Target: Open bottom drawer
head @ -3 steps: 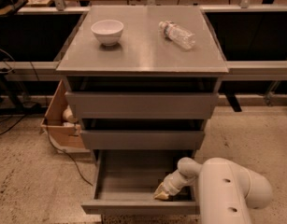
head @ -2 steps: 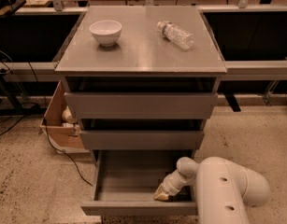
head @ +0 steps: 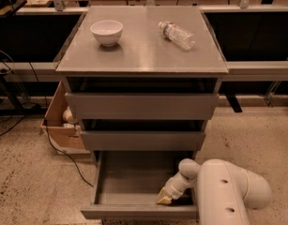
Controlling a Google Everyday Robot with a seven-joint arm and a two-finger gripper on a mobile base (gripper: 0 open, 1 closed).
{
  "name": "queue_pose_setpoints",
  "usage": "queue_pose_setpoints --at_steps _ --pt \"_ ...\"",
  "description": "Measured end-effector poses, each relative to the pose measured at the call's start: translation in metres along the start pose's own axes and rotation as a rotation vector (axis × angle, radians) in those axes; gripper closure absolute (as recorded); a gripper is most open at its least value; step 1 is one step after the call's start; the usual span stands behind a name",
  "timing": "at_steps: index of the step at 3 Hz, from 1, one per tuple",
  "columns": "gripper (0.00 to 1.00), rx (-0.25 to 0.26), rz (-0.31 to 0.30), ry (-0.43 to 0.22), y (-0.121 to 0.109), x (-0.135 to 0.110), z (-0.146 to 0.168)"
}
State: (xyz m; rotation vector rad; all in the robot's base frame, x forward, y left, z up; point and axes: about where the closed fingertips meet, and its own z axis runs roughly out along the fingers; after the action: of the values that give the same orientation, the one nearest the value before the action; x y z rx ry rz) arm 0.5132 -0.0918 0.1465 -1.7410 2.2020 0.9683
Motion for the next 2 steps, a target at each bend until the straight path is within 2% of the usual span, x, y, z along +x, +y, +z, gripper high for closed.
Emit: queue_pose_setpoints --at_steps 1,2 --pt "1.0 0.0 0.0 0.0 -0.001 0.0 0.0" --pt "1.0 -0.003 -0.067 -0.03 0.004 -0.012 0.006"
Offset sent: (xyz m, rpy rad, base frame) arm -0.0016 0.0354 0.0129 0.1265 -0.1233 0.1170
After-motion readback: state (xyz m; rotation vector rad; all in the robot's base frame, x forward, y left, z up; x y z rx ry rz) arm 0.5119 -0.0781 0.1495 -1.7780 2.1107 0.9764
